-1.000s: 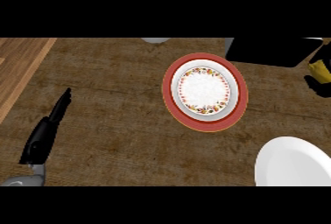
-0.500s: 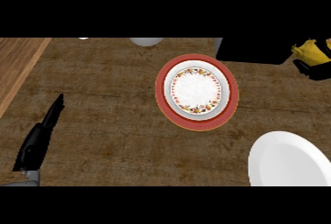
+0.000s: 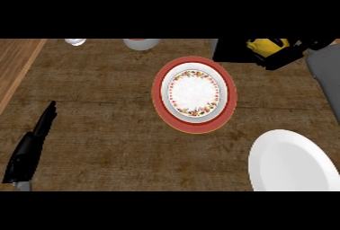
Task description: Pick the lemon from the plate and place it in the plate
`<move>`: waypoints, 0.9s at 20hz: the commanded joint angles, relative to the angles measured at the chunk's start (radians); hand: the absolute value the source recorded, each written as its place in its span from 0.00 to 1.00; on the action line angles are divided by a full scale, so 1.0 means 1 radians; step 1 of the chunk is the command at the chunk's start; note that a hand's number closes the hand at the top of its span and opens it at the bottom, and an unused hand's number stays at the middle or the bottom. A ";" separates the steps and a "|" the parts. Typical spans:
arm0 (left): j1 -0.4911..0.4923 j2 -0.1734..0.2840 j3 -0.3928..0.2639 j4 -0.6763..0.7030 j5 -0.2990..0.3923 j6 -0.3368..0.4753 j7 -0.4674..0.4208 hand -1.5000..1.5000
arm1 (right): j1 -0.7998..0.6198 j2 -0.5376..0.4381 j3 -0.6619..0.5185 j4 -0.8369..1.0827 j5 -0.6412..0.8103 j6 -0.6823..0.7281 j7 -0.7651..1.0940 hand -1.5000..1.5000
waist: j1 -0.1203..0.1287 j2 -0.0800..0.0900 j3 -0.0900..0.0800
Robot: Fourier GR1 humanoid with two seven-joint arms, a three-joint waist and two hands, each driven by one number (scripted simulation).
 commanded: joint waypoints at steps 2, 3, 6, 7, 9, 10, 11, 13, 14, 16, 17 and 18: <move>0.020 -0.026 -0.009 -0.012 -0.019 0.018 0.010 0.50 | -0.055 0.133 0.039 -0.040 0.030 0.023 0.157 1.00 | -0.023 -0.008 -0.001; 0.016 -0.003 0.015 -0.030 0.000 0.001 0.020 0.50 | -0.025 0.170 0.058 0.007 0.057 -0.018 0.119 1.00 | -0.016 -0.004 0.000; 0.057 -0.009 0.014 -0.037 0.002 -0.009 -0.017 0.50 | -0.056 0.215 0.090 0.019 0.099 -0.007 0.186 1.00 | -0.018 -0.006 -0.001; 0.024 -0.031 -0.004 -0.015 -0.018 0.012 0.009 0.50 | -0.054 0.242 0.104 0.043 0.124 -0.039 0.172 1.00 | -0.017 -0.003 -0.001; 0.021 -0.031 -0.008 -0.041 -0.020 0.009 0.022 0.50 | -0.073 0.286 0.123 0.107 0.159 -0.067 0.169 1.00 | -0.007 0.000 0.000; 0.037 0.004 0.014 -0.080 0.010 -0.032 0.045 0.50 | -0.060 0.289 0.116 0.158 0.169 -0.100 0.123 1.00 | 0.001 0.002 0.000; 0.048 -0.009 0.019 -0.021 -0.016 -0.001 -0.027 0.50 | -0.065 0.334 0.131 0.115 0.176 -0.088 0.205 1.00 | -0.013 -0.003 -0.001; 0.016 -0.025 -0.003 -0.025 -0.030 0.005 0.011 0.50 | -0.066 0.370 0.137 0.195 0.204 -0.134 0.172 1.00 | -0.005 0.003 0.000; 0.069 -0.035 0.005 0.002 -0.030 0.013 -0.061 0.50 | -0.048 0.388 0.147 0.172 0.207 -0.120 0.191 1.00 | -0.011 -0.001 -0.001; -0.024 0.006 0.046 0.033 -0.001 -0.018 -0.001 0.50 | -0.064 0.407 0.158 0.214 0.233 -0.119 0.174 1.00 | -0.014 0.001 0.000; 0.007 -0.016 0.023 0.002 -0.007 -0.013 0.004 0.50 | -0.051 0.404 0.135 0.245 0.194 -0.044 0.162 1.00 | -0.010 0.001 0.000; 0.010 -0.028 0.003 -0.026 -0.027 0.002 0.027 0.50 | -0.071 0.439 0.058 0.259 0.123 -0.051 0.272 1.00 | -0.008 0.001 0.000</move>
